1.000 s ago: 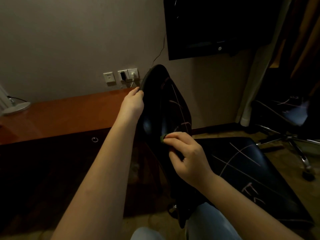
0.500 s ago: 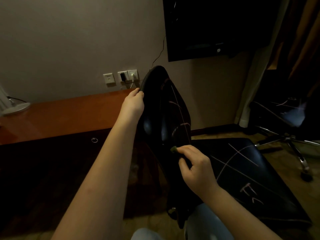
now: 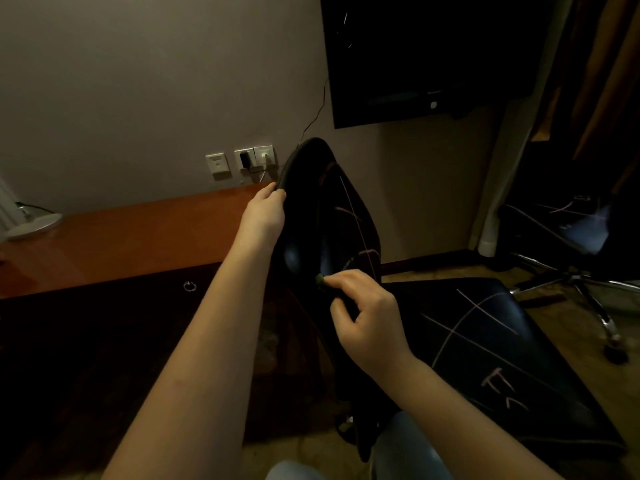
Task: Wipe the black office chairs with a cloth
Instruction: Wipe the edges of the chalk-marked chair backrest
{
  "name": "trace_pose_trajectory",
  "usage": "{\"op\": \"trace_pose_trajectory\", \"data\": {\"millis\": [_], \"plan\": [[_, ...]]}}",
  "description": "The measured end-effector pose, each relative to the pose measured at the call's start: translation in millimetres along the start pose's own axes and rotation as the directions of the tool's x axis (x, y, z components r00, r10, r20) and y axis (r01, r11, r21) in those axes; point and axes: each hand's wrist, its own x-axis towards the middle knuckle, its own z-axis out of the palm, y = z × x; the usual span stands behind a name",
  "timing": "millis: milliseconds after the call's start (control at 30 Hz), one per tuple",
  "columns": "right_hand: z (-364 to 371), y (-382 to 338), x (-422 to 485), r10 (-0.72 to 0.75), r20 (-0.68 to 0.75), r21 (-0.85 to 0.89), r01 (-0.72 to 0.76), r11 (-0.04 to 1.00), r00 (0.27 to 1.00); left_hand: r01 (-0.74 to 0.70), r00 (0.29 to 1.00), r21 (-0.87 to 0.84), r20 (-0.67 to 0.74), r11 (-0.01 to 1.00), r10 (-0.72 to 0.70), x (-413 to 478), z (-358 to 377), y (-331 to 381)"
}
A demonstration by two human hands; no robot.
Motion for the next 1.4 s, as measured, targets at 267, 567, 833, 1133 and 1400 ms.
{"op": "trace_pose_trajectory", "data": {"millis": [267, 567, 833, 1133, 1400], "plan": [[-1, 7, -21, 0.050, -0.055, -0.004, -0.050, 0.999, 0.997, -0.102, 0.993, 0.208, -0.029, 0.973, 0.110, -26, -1, 7], [-14, 36, -43, 0.183, -0.001, -0.053, -0.183, 0.982, 0.983, -0.278, 0.957, 0.102, -0.063, 0.955, 0.285, -76, 1, -9], [-2, 1, -1, -0.002, 0.052, -0.001, 0.002, 1.000, 0.999, -0.448, 0.887, -0.041, -0.147, 0.893, 0.438, -93, 11, -43], [1, 29, -41, 0.108, -0.018, 0.007, -0.108, 0.994, 0.994, -0.537, 0.841, -0.165, -0.189, 0.827, 0.508, -93, 21, -62], [-7, 49, -67, 0.193, -0.050, -0.019, -0.194, 0.981, 0.980, -0.555, 0.830, -0.199, -0.193, 0.808, 0.523, -92, 22, -63]]}}
